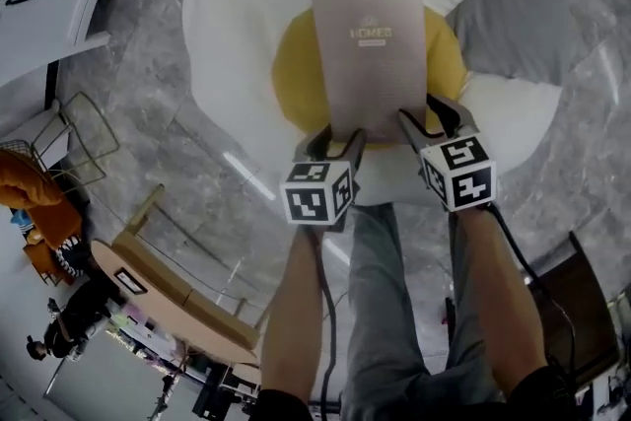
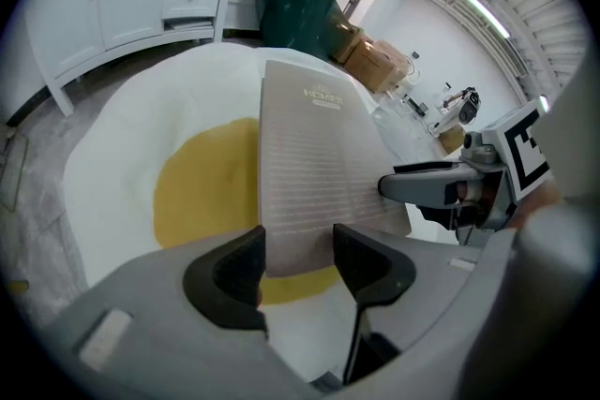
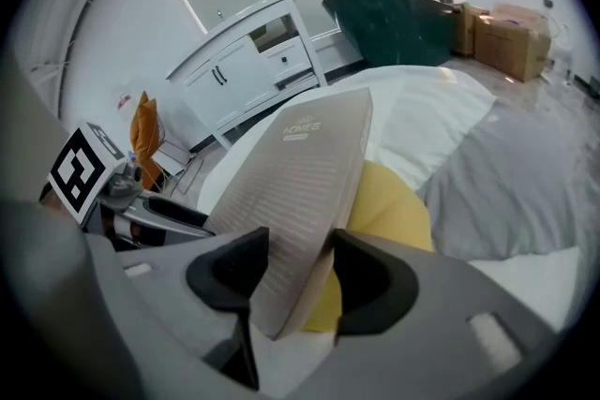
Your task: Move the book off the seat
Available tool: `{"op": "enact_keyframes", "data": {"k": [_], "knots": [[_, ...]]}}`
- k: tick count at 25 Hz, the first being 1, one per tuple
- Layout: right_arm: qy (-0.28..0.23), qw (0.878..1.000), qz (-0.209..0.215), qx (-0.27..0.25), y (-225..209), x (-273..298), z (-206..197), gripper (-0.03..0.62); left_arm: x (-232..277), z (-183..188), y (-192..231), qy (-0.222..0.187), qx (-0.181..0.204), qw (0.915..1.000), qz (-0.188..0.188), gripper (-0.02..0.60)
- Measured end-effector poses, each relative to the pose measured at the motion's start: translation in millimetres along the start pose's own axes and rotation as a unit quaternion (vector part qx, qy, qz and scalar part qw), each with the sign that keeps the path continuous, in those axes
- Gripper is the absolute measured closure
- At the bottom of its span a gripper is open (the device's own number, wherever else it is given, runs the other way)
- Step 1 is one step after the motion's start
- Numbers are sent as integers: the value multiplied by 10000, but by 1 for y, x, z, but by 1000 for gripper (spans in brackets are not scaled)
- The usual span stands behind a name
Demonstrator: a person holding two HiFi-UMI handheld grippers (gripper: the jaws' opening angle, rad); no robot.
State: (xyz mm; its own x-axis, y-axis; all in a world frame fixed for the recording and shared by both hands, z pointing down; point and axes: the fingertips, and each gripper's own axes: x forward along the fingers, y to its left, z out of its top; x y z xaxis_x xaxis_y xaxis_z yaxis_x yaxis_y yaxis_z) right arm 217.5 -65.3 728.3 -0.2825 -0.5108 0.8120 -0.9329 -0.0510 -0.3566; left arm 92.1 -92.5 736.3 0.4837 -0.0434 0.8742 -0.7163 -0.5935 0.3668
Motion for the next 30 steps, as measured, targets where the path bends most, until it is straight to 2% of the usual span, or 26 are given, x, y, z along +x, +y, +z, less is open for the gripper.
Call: {"op": "enact_keyframes", "data": {"k": [7,11,14,18,25,30], "knots": [[-13,9950,386,-918,28,-40,1,375,-49,-24,-22,-663,-337,9964,407,364],[50,9851,711,-1568,58,-61,11,378,-88,-35,-28,-1033,-756,9888,763,368],[84,9744,993,-2014,83,-79,20,378,-121,-46,-36,-1405,-1143,9785,988,371],[-28,9548,1236,-2702,116,-101,38,378,-157,-54,-43,-1988,-1658,9577,1256,374],[-147,9343,1466,-3245,191,-118,33,378,-220,-91,-25,-2490,-1847,9338,1787,377],[-61,9202,1652,-3549,264,-114,20,378,-268,-132,9,-2654,-2134,9199,1945,379]]}}
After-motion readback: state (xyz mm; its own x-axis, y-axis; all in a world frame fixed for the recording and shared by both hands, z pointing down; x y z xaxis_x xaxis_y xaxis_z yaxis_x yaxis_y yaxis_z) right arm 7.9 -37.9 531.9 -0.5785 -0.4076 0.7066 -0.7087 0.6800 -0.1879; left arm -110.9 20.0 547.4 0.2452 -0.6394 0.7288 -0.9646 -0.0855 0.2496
